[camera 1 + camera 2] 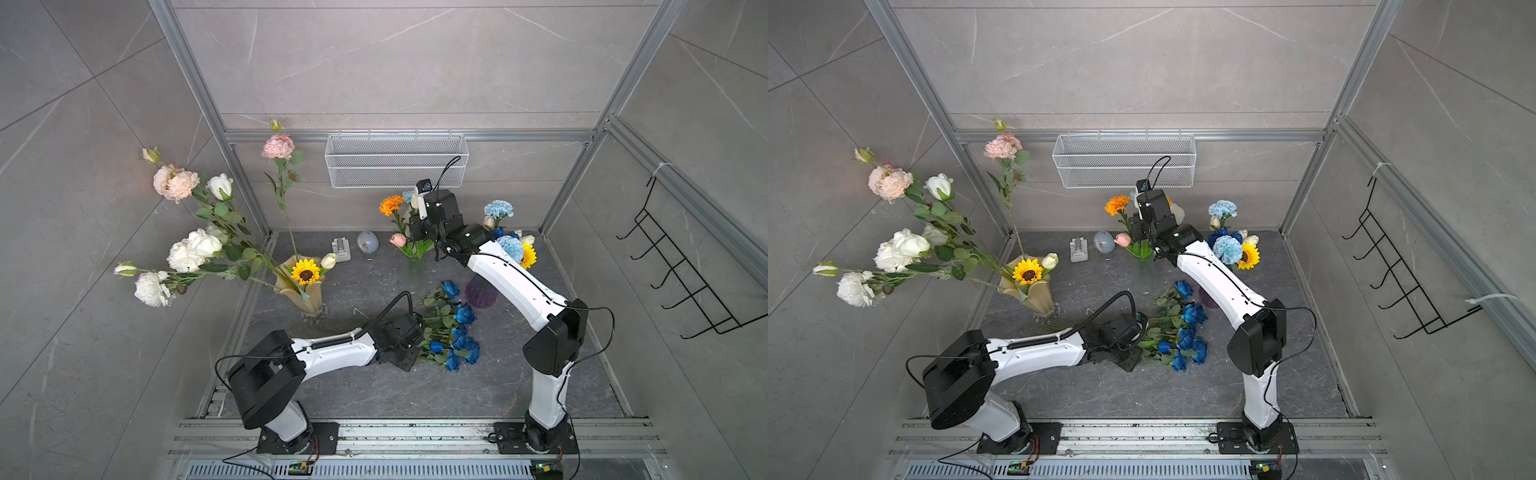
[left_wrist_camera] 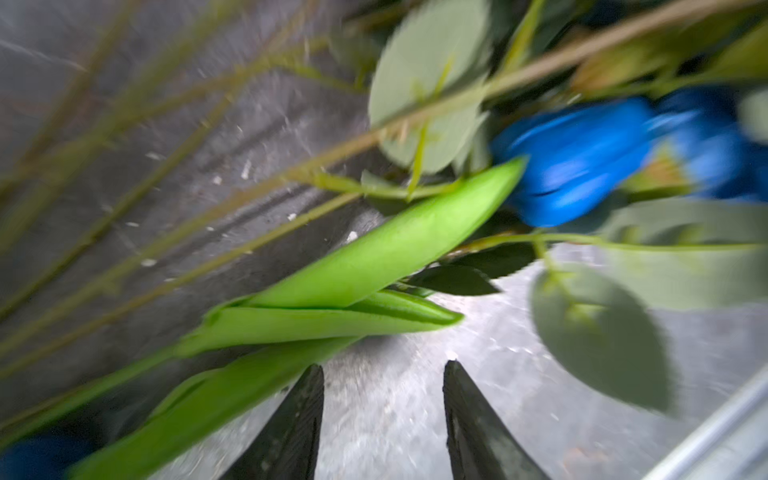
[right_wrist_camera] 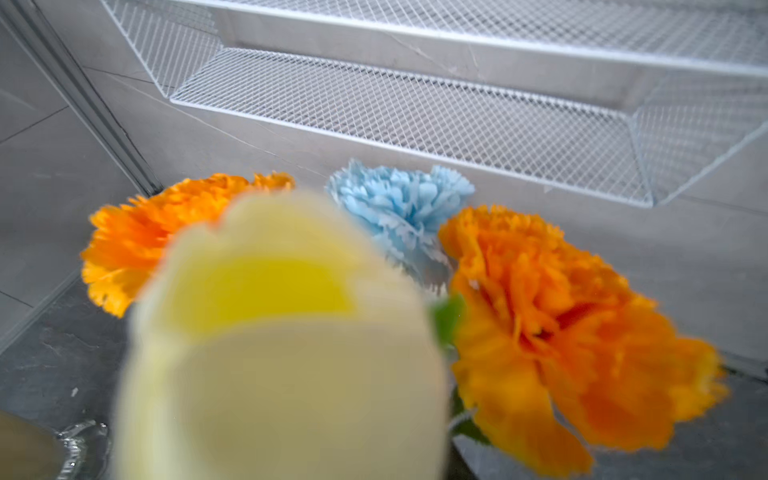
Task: Pick out blue flowers from the vase
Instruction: Move the flower to the center of the board, then pick up the flower from the vase.
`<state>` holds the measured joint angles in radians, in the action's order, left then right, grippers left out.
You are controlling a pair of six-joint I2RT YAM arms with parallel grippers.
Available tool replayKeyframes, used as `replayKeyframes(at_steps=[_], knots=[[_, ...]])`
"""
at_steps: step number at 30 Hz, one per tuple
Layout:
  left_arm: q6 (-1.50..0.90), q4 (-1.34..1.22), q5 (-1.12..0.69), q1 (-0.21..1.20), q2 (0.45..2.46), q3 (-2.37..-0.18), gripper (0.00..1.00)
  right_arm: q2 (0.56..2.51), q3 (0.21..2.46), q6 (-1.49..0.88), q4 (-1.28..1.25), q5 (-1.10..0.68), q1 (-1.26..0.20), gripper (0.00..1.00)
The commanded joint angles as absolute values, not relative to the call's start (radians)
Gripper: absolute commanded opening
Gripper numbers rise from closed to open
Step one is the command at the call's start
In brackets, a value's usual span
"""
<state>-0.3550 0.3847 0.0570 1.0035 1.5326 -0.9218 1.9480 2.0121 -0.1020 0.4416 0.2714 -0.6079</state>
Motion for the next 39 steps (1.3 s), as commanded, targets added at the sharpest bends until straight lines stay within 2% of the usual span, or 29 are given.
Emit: replayKeyframes(at_steps=[1, 2, 5, 9, 14, 18, 23, 25, 29, 31, 34, 39], knots=[[-0.304, 0.466, 0.093, 1.004, 1.413, -1.015, 0.51, 1.898, 1.991, -0.124, 0.392, 0.281, -0.598, 0.58], [-0.293, 0.492, 0.101, 1.004, 1.392, -1.037, 0.51, 1.883, 1.981, -0.124, 0.388, 0.279, -0.597, 0.66], [-0.259, 0.552, 0.115, 1.004, 1.356, -1.1, 0.51, 1.848, 1.984, -0.108, 0.388, 0.279, -0.596, 0.81], [-0.194, 0.594, 0.183, 0.99, 1.332, -1.215, 0.54, 1.793, 2.001, -0.092, 0.411, 0.289, -0.597, 0.9], [-0.118, 0.617, 0.125, 0.843, 1.369, -1.417, 0.54, 1.71, 1.998, -0.084, 0.385, 0.307, -0.594, 0.94], [-0.043, 0.65, 0.062, 0.706, 1.47, -1.659, 0.55, 1.738, 2.094, -0.084, 0.451, 0.285, -0.569, 0.94], [0.012, 0.705, -0.031, 0.586, 1.689, -2.051, 0.58, 1.836, 2.189, -0.095, 0.511, 0.226, -0.533, 0.97], [0.025, 0.743, -0.064, 0.564, 1.79, -2.223, 0.6, 1.86, 2.2, -0.116, 0.506, 0.199, -0.516, 1.0], [0.037, 0.815, -0.115, 0.518, 1.988, -2.553, 0.64, 1.907, 2.23, -0.159, 0.493, 0.113, -0.484, 0.99], [0.036, 0.793, -0.137, 0.495, 2.048, -2.613, 0.69, 1.963, 2.301, -0.158, 0.533, 0.079, -0.479, 1.0], [0.069, 0.71, -0.161, 0.47, 2.084, -2.587, 0.71, 2.036, 2.37, -0.152, 0.561, 0.067, -0.478, 0.99], [0.136, 0.649, -0.192, 0.454, 2.136, -2.58, 0.72, 2.1, 2.418, -0.156, 0.581, 0.087, -0.472, 0.99]])
